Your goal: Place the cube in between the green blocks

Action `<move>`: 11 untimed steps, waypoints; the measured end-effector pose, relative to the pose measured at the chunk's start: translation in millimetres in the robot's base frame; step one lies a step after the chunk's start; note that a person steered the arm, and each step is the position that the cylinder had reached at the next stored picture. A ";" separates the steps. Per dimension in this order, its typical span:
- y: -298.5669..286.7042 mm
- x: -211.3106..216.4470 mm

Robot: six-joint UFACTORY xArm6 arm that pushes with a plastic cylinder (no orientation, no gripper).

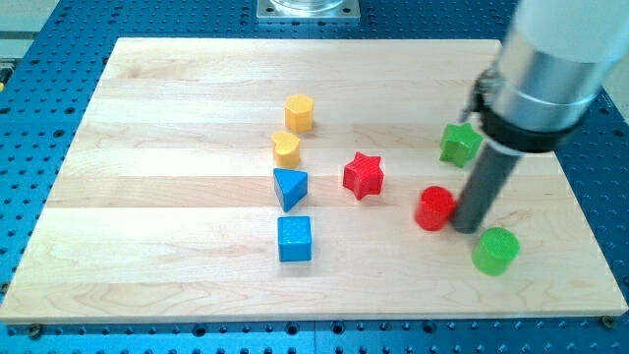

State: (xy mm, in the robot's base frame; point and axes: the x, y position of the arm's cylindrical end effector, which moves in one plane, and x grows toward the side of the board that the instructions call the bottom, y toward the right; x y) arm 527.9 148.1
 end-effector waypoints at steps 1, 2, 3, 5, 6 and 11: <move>-73.7 0.7; -56.3 30.1; -129.6 88.5; -211.0 36.8; -159.7 31.5; -67.7 5.6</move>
State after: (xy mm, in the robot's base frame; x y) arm 533.5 80.4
